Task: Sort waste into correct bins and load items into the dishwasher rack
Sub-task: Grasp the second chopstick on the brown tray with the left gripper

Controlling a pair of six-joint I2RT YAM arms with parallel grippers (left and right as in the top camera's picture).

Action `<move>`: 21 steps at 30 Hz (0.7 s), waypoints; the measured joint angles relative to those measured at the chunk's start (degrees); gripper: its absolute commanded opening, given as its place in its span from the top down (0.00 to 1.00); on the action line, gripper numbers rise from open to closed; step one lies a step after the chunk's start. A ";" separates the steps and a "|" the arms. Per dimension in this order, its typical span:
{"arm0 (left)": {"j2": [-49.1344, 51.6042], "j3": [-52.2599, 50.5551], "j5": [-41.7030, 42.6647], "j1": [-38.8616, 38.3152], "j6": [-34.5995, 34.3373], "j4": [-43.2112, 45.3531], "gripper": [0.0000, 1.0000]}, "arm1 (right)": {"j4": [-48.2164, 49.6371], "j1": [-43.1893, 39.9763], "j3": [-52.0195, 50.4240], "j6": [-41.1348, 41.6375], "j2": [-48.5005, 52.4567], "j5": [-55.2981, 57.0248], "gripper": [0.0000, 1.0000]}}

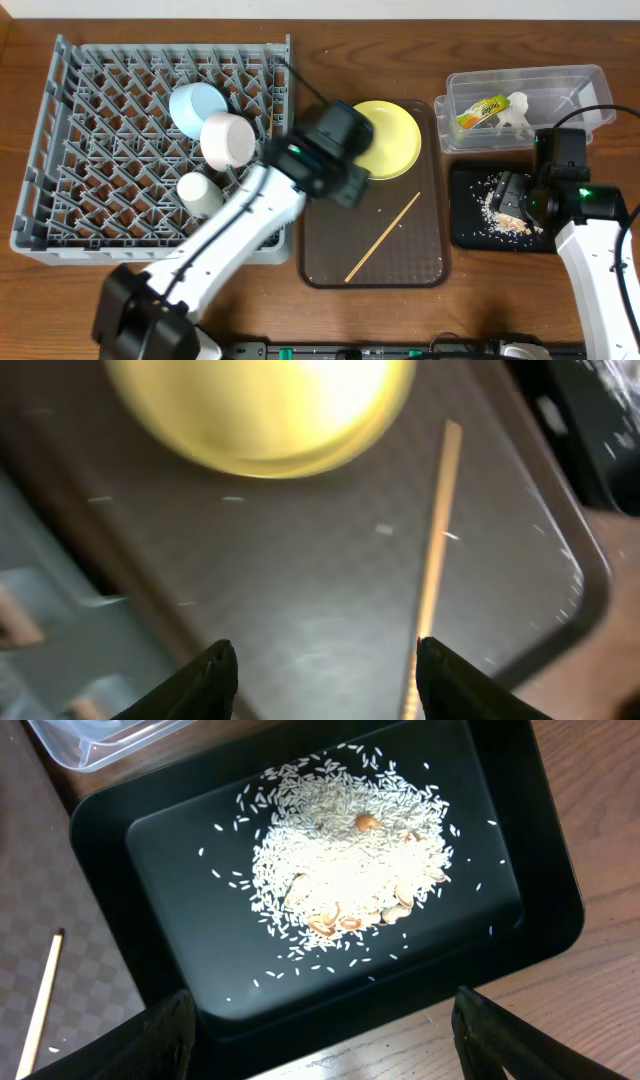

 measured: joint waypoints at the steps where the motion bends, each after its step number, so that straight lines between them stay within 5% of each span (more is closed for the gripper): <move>1: 0.81 0.00 0.13 -1.53 0.00 0.15 0.40 | 0.00 0.00 0.00 0.00 0.00 0.00 0.20; 18: 20.00 -0.70 1.16 -14.51 0.00 3.41 0.40 | 0.00 0.00 0.00 0.00 0.00 0.00 0.20; 21: 21.81 -0.63 1.11 -14.71 -0.02 3.58 0.46 | 0.00 0.00 0.00 0.00 0.00 -0.02 0.20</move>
